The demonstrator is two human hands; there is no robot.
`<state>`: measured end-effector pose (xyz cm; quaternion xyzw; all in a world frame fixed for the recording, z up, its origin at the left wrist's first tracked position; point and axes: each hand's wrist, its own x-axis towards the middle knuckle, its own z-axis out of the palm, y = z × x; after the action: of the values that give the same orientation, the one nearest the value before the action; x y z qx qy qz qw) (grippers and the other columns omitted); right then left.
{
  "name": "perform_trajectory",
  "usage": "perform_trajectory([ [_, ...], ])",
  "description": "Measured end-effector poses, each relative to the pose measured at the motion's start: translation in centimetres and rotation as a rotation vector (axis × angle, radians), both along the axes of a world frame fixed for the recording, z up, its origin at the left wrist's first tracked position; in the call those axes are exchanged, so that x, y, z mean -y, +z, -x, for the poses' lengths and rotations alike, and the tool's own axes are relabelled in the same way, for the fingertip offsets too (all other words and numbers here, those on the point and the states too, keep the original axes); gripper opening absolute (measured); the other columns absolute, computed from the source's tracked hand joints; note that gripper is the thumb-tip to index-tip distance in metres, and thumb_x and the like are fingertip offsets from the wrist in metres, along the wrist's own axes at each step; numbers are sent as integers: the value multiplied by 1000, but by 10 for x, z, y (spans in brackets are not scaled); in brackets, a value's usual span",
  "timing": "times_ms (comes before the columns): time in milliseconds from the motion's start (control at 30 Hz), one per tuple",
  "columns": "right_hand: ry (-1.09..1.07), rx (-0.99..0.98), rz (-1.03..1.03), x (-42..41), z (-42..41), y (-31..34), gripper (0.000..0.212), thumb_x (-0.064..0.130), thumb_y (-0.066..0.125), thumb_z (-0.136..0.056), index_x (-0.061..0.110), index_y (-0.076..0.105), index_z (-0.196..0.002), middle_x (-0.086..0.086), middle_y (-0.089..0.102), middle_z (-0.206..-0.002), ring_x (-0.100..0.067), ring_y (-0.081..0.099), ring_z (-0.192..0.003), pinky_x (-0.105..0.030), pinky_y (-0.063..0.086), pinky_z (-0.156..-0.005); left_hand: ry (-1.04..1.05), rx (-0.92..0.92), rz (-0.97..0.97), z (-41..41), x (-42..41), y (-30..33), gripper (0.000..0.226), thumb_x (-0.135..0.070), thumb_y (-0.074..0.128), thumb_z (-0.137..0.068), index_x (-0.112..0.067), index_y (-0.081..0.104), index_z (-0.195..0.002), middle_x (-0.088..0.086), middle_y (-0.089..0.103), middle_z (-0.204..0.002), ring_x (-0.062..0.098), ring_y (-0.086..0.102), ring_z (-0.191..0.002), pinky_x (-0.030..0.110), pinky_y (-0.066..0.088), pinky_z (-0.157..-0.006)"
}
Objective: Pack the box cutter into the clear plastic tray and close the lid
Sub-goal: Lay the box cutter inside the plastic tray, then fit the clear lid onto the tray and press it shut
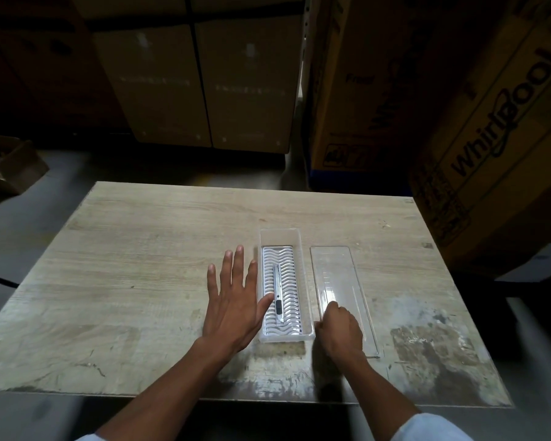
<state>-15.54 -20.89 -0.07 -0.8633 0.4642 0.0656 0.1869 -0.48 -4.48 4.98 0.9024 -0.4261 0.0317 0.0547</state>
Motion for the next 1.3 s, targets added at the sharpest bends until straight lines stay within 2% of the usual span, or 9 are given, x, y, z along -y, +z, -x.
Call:
perform_trajectory([
  [233, 46, 109, 35, 13, 0, 35, 18, 19, 60, -91, 8, 57, -106, -12, 66, -104, -28, 65, -91, -33, 50, -71, -4, 12, -24, -4, 4, 6, 80, -66, 21, -97, -13, 35, -155, 18, 8, -169, 37, 3, -157, 61, 4, -121],
  [400, -76, 253, 169, 55, 7, 102, 39, 26, 58, -95, 5, 51, -127, -18, 56, -122, -38, 62, -102, -41, 50, -83, -1, 22, 11, -7, 19, 29, 80, -64, 23, -96, -10, 42, -151, 21, 16, -167, 40, 12, -156, 61, 9, -120],
  [533, -172, 573, 202, 72, 15, 147, 40, 13, 53, -96, 3, 51, -134, -17, 50, -121, -32, 61, -90, -36, 48, -77, -5, -6, 35, -11, 23, 43, 82, -64, 20, -95, -10, 37, -153, 20, 15, -168, 40, 9, -156, 56, 13, -124],
  [667, -377, 958, -183, 70, 12, 141, 29, 8, 47, -101, 13, 56, -128, -15, 57, -119, -19, 64, -80, -21, 54, -63, -1, -129, 28, -10, 23, 49, 92, -68, 4, -88, -12, 22, -158, 15, 6, -170, 35, -1, -157, 49, 11, -125],
  [733, -447, 961, -434, 59, 2, 116, 31, 4, 47, -101, 7, 57, -131, -16, 64, -115, -24, 65, -86, -29, 55, -63, -26, -204, -9, -5, 23, 48, 101, -71, -6, -80, -14, 15, -160, 11, 2, -171, 32, -6, -157, 47, 8, -126],
  [867, -551, 943, -612, 25, -22, 75, 26, 1, 48, -101, 12, 59, -122, -9, 63, -94, -18, 64, -72, -27, 50, -55, -100, -315, -105, 8, 21, 36, 122, -82, -25, -65, -15, 8, -161, 10, -6, -171, 30, -11, -157, 47, 3, -126],
  [967, -568, 851, -601, 14, -33, 47, 25, 4, 51, -98, 14, 66, -114, -7, 70, -93, -21, 69, -78, -37, 58, -65, -98, -332, -131, 13, 15, 24, 122, -79, -24, -62, -14, 6, -161, 11, -6, -171, 29, -12, -157, 47, 0, -126],
  [1067, -535, 755, -556, 9, -38, 32, 30, 8, 52, -97, 19, 66, -121, -8, 73, -107, -24, 73, -92, -48, 58, -93, -105, -338, -144, 13, 8, 14, 122, -81, -25, -62, -14, 0, -161, 11, -11, -170, 28, -17, -156, 46, -6, -125],
  [1300, -501, 723, -500, 0, -40, 31, 38, 4, 48, -101, 24, 60, -130, -10, 70, -109, -23, 70, -91, -49, 58, -94, -46, -393, -178, 8, 0, 2, 124, -81, -26, -60, -13, -3, -160, 12, -16, -169, 32, -16, -156, 47, -1, -126],
])
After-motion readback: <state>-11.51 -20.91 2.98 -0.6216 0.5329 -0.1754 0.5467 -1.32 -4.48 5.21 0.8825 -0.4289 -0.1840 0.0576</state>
